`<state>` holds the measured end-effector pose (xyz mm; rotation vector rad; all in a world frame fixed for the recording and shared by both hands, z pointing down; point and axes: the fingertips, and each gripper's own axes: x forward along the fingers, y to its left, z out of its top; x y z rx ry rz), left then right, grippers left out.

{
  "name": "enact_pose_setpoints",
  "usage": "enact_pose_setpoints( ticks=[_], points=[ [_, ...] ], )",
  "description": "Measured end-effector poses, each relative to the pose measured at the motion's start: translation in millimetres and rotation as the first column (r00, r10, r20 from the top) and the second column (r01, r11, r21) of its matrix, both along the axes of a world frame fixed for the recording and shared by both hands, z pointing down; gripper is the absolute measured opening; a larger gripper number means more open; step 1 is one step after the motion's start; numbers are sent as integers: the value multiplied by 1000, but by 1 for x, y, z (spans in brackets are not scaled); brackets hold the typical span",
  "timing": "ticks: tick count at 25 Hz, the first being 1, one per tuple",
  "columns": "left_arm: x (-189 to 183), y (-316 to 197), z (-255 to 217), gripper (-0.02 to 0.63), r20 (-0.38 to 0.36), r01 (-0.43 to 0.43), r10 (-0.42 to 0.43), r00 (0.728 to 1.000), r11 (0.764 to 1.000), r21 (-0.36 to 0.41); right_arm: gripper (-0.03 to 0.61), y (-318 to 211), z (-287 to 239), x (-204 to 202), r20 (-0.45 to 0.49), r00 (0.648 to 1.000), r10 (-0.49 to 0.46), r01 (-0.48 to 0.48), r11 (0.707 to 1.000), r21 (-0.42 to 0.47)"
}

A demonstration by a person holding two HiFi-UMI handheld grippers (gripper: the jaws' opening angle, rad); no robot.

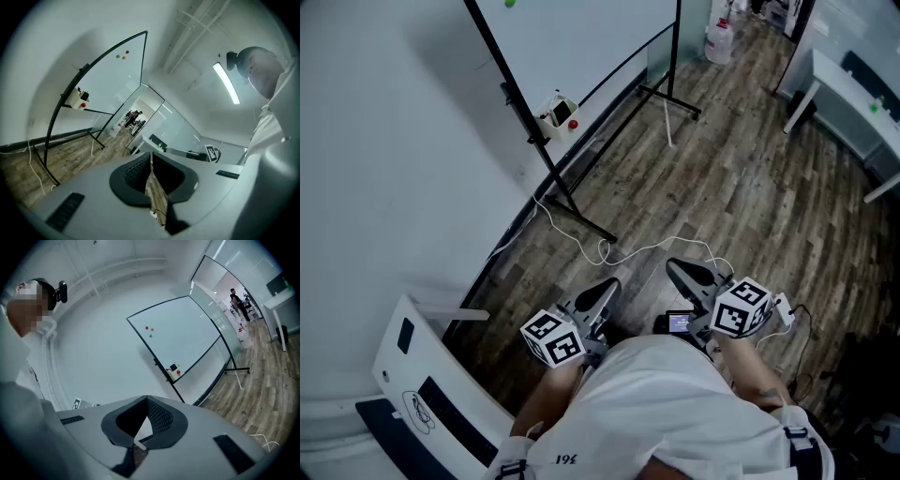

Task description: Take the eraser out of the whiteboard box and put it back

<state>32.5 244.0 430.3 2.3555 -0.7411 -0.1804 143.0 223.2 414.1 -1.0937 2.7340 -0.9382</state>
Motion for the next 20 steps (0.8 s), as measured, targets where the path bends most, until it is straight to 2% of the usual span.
enact_pose_setpoints(
  ticks=[11, 20],
  points=[
    [18, -3, 2, 5, 2, 26, -26, 1000, 1000, -3, 25, 3, 5, 21, -15, 1000, -11, 11, 1000, -12],
    [39, -12, 6, 5, 50, 80, -80, 995, 997, 17, 26, -2, 8, 41, -4, 999, -52, 52, 999, -15]
  ],
)
